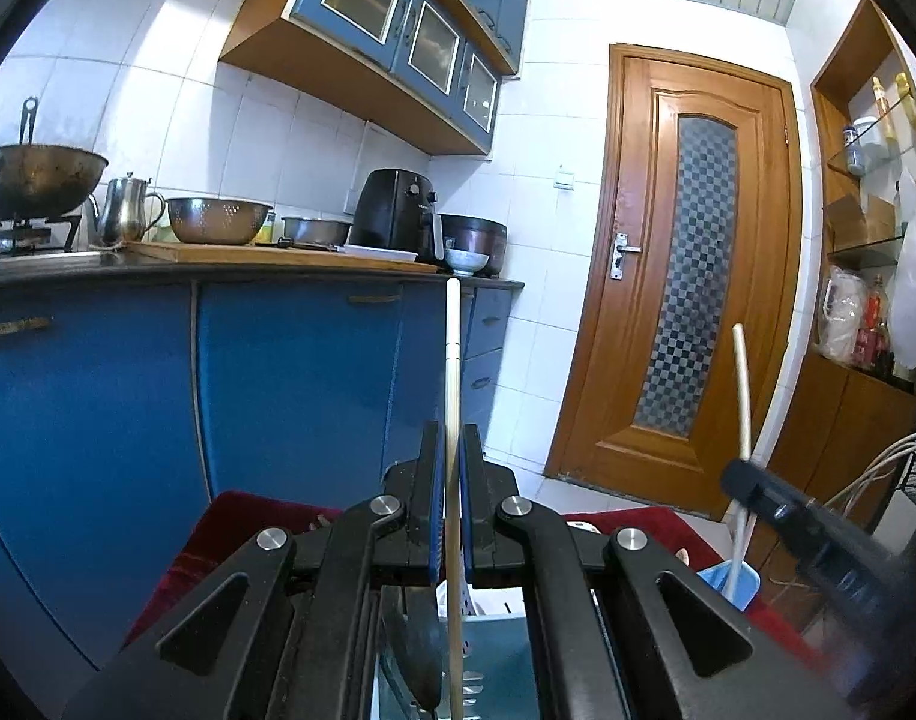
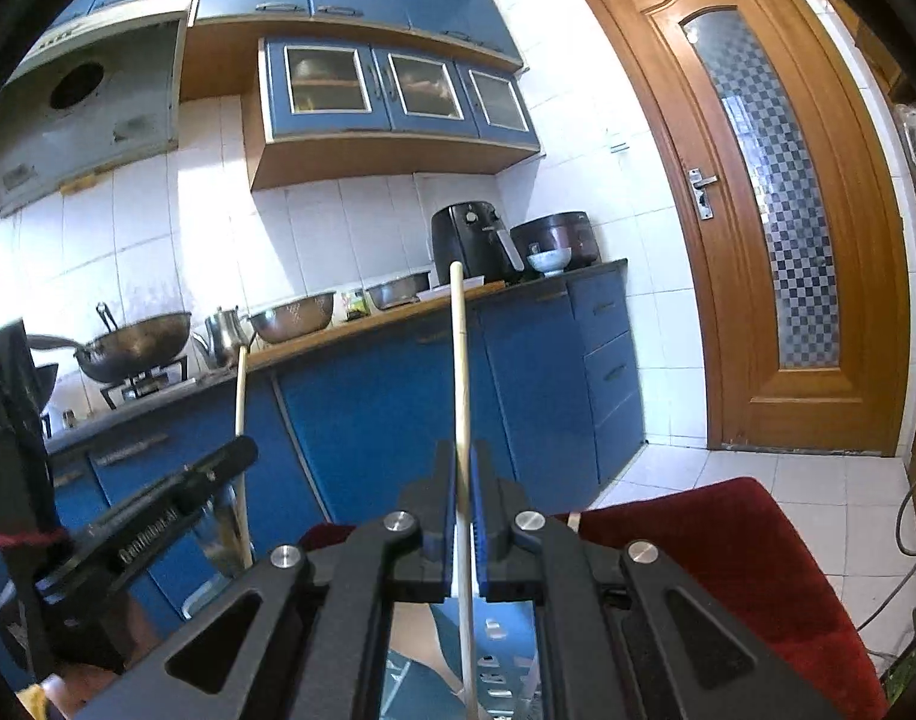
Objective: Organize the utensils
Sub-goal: 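Lift both held chopsticks and carry them above the blue holder, then open the left tool over the holder while the right tool releases its chopstick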
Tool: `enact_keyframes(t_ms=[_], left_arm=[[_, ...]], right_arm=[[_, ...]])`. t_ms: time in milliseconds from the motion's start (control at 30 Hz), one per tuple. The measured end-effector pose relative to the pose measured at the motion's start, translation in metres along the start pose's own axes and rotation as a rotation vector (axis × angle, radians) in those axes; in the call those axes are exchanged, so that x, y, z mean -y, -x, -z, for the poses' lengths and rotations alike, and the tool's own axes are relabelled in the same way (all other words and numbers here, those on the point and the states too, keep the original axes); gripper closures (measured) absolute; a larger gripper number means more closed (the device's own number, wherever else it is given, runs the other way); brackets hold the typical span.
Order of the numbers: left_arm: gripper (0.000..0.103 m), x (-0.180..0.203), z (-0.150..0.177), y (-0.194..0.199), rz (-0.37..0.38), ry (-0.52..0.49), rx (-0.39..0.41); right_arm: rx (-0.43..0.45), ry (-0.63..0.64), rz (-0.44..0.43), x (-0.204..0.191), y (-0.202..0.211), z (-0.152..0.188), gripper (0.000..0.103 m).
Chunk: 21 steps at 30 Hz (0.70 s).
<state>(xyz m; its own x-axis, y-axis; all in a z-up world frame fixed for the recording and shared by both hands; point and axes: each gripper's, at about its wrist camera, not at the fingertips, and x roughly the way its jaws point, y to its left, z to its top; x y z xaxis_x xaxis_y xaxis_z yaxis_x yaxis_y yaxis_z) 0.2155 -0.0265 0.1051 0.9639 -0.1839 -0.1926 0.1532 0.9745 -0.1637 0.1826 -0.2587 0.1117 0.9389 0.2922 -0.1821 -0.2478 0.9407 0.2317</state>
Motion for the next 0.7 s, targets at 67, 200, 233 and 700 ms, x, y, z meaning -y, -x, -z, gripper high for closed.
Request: enact_keyframes(t_ms=[67,200,233,700], left_arm=[[0.100,-0.001,0.003,-0.001,0.002,-0.004,-0.002],[0.100,-0.002,0.007,-0.002,0.002,-0.009,-0.013],[0.100,-0.002,0.009,-0.003,0.000,-0.008,-0.016],[0.074,0.009,0.018,0.006,0.027,-0.035,-0.094]], right_arm=[[-0.008,0.015,0.005,0.000,-0.001,0.006,0.097],[-0.024,0.042,0.013,-0.002,-0.002,0.016,0.097],[-0.032,0.044,0.015,-0.001,-0.002,0.017,0.097],[-0.074,-0.031,-0.029,0.005,0.011,0.020,0.077]])
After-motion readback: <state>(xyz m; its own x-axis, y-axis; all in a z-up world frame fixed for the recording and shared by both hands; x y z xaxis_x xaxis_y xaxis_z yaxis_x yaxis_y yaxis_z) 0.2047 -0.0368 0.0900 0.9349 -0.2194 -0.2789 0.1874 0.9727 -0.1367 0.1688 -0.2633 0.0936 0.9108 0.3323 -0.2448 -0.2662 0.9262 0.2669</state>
